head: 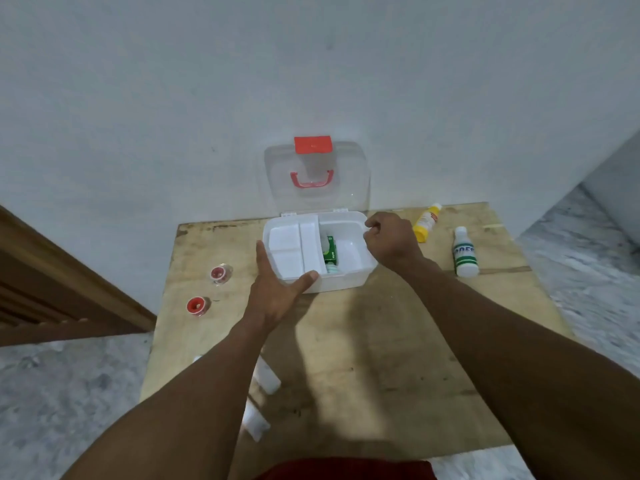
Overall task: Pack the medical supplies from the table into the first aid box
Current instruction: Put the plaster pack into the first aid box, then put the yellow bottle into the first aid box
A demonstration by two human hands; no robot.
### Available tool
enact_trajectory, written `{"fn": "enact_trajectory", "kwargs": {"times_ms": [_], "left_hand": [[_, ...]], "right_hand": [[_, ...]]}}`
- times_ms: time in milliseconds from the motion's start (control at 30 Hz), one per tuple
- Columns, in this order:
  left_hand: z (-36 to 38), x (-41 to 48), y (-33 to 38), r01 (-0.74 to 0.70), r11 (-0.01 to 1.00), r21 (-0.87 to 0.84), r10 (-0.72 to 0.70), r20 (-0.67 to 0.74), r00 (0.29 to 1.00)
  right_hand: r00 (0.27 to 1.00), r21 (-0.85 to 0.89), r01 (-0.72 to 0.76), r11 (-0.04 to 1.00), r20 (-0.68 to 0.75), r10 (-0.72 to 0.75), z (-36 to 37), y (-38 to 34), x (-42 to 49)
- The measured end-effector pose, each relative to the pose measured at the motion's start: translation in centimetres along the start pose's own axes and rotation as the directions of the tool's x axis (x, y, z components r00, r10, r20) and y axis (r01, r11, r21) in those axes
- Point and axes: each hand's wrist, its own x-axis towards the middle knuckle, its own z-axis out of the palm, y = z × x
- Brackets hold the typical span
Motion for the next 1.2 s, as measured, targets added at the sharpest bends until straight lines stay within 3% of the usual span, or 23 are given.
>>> {"fn": "enact_trajectory", "kwargs": {"times_ms": [267, 600, 800, 1200], "left_hand": [[0.8, 0.3, 0.1, 0.048, 0.999, 0.004, -0.048, -0.08, 0.996], [1.3, 0.0, 0.6, -0.057, 0.995, -0.083, 0.05, -0.092, 0.995], [1.7, -0.2, 1.2, -0.097, 0.989, -0.115, 0.087, -0.087, 0.992], [1.7, 0.3, 1.1, -0.088, 0.99, -0.109, 0.078, -0.1, 0.992]], "right_hand": [[0.996, -0.035, -0.081, 0.996, 0.021, 0.082, -4.0, 4.3, 1.0], [0.955, -0.12, -0.291, 0.949, 0.011, 0.295, -5.7, 9.2, 5.5], [0.916, -0.095, -0.4, 0.912, 0.006, 0.402, -4.3, 10.5, 9.0], [0.882, 0.013, -0.471, 0.882, 0.024, 0.47, -1.9, 11.6, 13.0]]}}
